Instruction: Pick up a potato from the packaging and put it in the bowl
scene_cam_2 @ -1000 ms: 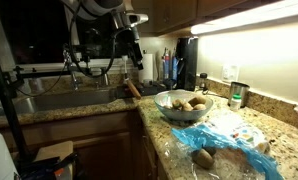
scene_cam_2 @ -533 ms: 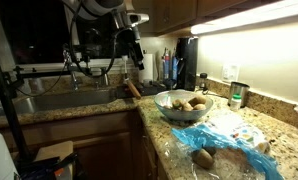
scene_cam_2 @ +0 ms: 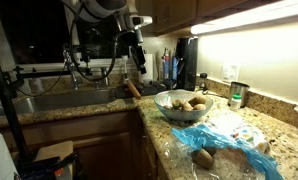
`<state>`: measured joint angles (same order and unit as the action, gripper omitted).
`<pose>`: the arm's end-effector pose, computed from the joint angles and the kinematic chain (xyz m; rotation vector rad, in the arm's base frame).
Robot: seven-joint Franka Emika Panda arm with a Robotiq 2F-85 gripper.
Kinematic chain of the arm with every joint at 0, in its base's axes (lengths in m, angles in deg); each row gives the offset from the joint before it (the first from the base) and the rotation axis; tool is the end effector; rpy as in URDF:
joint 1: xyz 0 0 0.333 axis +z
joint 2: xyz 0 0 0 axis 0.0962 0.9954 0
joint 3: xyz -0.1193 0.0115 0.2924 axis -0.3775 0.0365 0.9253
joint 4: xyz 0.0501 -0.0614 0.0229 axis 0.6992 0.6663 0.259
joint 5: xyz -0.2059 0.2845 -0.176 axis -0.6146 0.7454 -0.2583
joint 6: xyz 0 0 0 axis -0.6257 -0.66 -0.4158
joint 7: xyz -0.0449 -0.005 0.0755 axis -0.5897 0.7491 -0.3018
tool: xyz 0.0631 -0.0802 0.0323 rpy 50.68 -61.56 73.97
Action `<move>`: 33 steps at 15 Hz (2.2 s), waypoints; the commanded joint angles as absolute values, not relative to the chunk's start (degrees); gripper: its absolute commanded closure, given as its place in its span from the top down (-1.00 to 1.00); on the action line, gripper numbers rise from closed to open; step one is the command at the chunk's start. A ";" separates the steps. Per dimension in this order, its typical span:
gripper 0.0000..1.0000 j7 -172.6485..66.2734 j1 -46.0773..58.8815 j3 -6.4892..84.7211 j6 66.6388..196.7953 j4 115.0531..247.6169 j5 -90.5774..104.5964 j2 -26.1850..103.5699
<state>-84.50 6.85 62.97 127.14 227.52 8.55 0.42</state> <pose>0.4193 0.1688 0.4629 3.0603 -0.3882 0.3923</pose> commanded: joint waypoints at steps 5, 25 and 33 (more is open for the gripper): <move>1.00 -88.81 6.74 60.71 129.41 231.79 6.59 -1.07; 1.00 -106.73 -1.33 55.90 147.49 246.47 0.77 -5.54; 1.00 -108.14 -5.04 53.31 155.70 248.68 4.61 -5.02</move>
